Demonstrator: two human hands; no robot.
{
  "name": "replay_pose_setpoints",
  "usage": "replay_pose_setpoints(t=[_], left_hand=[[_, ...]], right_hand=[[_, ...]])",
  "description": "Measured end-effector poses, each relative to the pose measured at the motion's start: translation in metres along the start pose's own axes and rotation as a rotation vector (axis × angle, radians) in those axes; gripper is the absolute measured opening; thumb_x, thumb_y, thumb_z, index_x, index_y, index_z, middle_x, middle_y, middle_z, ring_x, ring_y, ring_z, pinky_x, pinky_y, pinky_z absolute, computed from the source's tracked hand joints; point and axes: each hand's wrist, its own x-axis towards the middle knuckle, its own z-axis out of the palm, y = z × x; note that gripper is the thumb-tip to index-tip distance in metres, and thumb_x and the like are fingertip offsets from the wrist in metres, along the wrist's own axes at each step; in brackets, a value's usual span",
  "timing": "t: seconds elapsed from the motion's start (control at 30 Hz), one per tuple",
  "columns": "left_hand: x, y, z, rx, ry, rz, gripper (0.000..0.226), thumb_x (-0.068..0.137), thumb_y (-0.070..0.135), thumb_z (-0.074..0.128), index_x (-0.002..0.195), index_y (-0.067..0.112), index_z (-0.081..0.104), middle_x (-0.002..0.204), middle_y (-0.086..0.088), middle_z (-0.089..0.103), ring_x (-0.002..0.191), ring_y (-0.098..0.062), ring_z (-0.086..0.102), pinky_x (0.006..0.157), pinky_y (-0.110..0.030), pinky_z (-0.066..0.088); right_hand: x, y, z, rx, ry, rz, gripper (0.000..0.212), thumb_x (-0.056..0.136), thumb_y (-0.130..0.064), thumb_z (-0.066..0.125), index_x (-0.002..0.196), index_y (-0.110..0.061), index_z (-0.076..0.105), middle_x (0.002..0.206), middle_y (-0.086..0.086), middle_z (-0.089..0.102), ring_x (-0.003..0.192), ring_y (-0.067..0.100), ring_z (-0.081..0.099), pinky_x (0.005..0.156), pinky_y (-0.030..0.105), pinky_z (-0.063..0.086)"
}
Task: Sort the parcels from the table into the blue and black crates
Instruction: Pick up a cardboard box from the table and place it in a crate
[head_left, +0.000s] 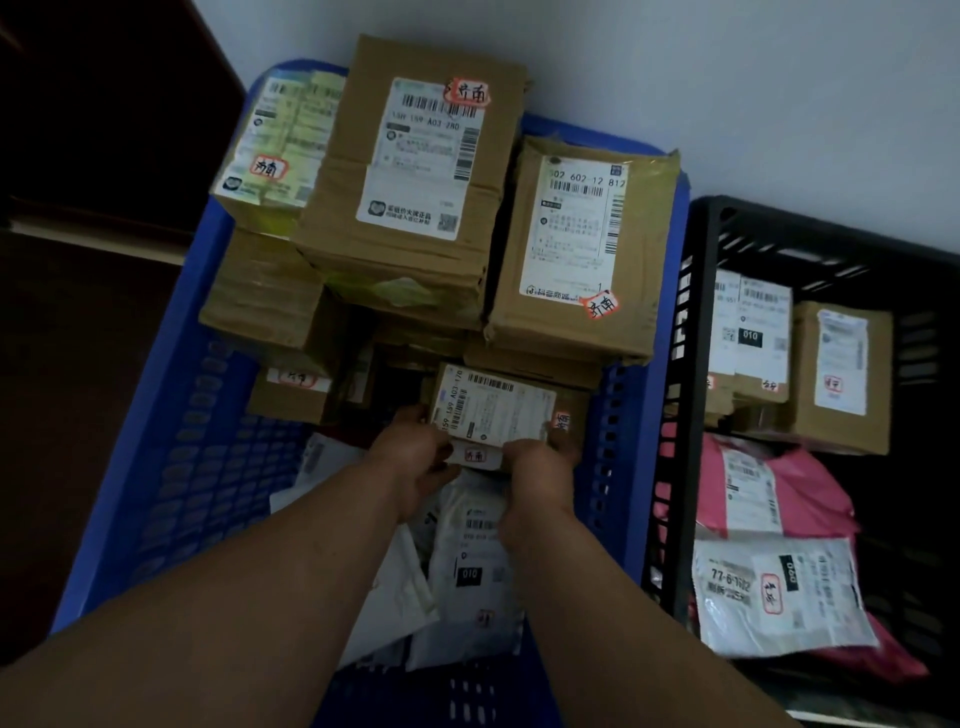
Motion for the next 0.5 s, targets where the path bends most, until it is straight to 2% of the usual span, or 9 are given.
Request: replay_pose_setpoints(t=[0.07, 0.13, 0.2, 0.3, 0.37, 0.43, 0.5], left_hand=[[-0.005, 0.002, -0.005, 0.102, -0.043, 0.004, 0.044, 0.095, -0.003, 0.048, 0.133, 0.020, 0.049, 0.113, -0.010, 0.063, 0.097, -0.023, 0.061, 0.069, -0.032, 0.052], [-0.011, 0.003, -0.008, 0.230, -0.061, 0.016, 0.039, 0.096, 0.006, 0.053, 0.127, 0.029, 0.050, 0.114, -0.005, 0.064, 0.101, -0.022, 0.061, 0.073, -0.030, 0.050], [-0.017, 0.002, -0.009, 0.264, -0.049, 0.037, 0.039, 0.096, 0.013, 0.056, 0.122, 0.039, 0.044, 0.115, 0.000, 0.062, 0.104, -0.020, 0.059, 0.080, -0.031, 0.049], [-0.034, -0.003, -0.007, 0.251, -0.035, 0.077, 0.046, 0.097, 0.011, 0.056, 0.130, 0.038, 0.038, 0.095, 0.006, 0.058, 0.085, -0.012, 0.057, 0.067, -0.026, 0.050], [-0.050, -0.009, -0.004, 0.249, -0.022, 0.117, 0.046, 0.098, 0.005, 0.048, 0.130, 0.036, 0.039, 0.090, 0.007, 0.057, 0.078, -0.010, 0.057, 0.058, -0.022, 0.049], [-0.069, -0.016, -0.001, 0.220, -0.001, 0.152, 0.043, 0.097, 0.001, 0.046, 0.112, 0.041, 0.043, 0.087, 0.008, 0.059, 0.071, -0.009, 0.061, 0.049, -0.017, 0.048], [-0.090, -0.023, 0.004, 0.177, 0.021, 0.163, 0.044, 0.098, 0.005, 0.048, 0.099, 0.048, 0.042, 0.088, 0.008, 0.061, 0.074, -0.010, 0.062, 0.052, -0.020, 0.049]], right_hand=[[-0.005, -0.001, -0.003, -0.073, -0.041, -0.019, 0.043, 0.090, 0.013, 0.048, 0.124, -0.013, 0.049, 0.129, 0.020, 0.057, 0.116, 0.038, 0.056, 0.101, 0.052, 0.046], [-0.012, 0.001, -0.009, -0.105, -0.101, -0.057, 0.056, 0.091, 0.012, 0.046, 0.138, -0.019, 0.039, 0.130, 0.014, 0.056, 0.117, 0.033, 0.056, 0.102, 0.051, 0.047], [-0.017, 0.000, -0.017, -0.170, -0.145, -0.074, 0.064, 0.093, 0.008, 0.045, 0.145, -0.025, 0.030, 0.131, 0.009, 0.056, 0.116, 0.028, 0.056, 0.103, 0.049, 0.046], [-0.019, -0.005, -0.023, -0.249, -0.193, -0.047, 0.062, 0.094, 0.002, 0.044, 0.147, -0.026, 0.028, 0.130, 0.009, 0.056, 0.114, 0.029, 0.057, 0.101, 0.050, 0.048], [-0.026, -0.009, -0.029, -0.281, -0.242, -0.003, 0.064, 0.093, 0.001, 0.044, 0.148, -0.027, 0.027, 0.129, 0.010, 0.056, 0.112, 0.030, 0.058, 0.099, 0.050, 0.049], [-0.035, -0.013, -0.036, -0.348, -0.294, 0.009, 0.060, 0.092, -0.002, 0.046, 0.145, -0.026, 0.032, 0.123, 0.008, 0.058, 0.105, 0.027, 0.059, 0.085, 0.043, 0.055], [-0.047, -0.018, -0.045, -0.404, -0.334, 0.010, 0.054, 0.092, -0.004, 0.047, 0.142, -0.023, 0.038, 0.117, 0.007, 0.059, 0.092, 0.021, 0.059, 0.066, 0.032, 0.050]])
